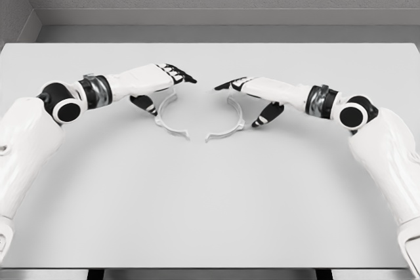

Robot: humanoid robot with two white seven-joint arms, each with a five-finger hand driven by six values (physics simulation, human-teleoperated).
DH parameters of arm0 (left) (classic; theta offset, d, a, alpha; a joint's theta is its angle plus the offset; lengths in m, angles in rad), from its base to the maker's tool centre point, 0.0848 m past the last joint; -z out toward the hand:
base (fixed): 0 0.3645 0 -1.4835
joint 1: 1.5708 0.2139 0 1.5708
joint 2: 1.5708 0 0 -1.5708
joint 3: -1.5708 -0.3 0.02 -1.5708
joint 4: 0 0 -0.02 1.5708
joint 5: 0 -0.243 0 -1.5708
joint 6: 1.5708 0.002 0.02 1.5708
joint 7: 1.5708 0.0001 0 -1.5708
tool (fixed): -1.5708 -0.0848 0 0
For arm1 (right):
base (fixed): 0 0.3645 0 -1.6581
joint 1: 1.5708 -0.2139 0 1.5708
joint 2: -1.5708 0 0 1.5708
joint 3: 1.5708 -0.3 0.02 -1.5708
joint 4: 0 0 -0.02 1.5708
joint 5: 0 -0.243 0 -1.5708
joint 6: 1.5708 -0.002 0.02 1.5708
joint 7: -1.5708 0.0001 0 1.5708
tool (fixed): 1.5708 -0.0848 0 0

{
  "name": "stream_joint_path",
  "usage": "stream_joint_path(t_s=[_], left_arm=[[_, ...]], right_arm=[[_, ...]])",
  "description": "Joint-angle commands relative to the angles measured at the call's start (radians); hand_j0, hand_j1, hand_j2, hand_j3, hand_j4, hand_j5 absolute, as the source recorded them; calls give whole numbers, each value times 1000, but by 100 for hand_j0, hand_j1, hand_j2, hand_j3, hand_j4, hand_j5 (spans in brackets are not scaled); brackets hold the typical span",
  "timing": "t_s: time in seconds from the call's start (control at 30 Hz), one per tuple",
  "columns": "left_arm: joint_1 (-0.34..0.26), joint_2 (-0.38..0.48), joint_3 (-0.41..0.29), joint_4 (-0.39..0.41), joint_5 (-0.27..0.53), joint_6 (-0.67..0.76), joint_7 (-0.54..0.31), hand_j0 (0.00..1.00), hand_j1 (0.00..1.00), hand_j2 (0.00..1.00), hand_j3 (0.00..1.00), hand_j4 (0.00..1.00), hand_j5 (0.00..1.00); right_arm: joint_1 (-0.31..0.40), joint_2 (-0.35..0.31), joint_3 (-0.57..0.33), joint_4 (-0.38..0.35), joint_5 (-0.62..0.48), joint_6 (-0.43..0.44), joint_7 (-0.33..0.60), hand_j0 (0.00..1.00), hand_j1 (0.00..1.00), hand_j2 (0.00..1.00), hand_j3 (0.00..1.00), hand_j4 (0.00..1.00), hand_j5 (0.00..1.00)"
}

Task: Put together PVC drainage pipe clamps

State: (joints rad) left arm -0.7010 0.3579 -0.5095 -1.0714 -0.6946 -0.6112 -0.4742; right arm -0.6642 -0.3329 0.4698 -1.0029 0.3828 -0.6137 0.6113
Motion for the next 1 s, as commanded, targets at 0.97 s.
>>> stream_joint_path(t_s=[0.97], left_arm=[[-61, -46, -4, 47, -42, 0, -1, 100, 100, 100, 100, 100, 100]], right_arm=[[2, -35, -83, 10, -9, 3, 0, 100, 100, 100, 100, 100, 100]])
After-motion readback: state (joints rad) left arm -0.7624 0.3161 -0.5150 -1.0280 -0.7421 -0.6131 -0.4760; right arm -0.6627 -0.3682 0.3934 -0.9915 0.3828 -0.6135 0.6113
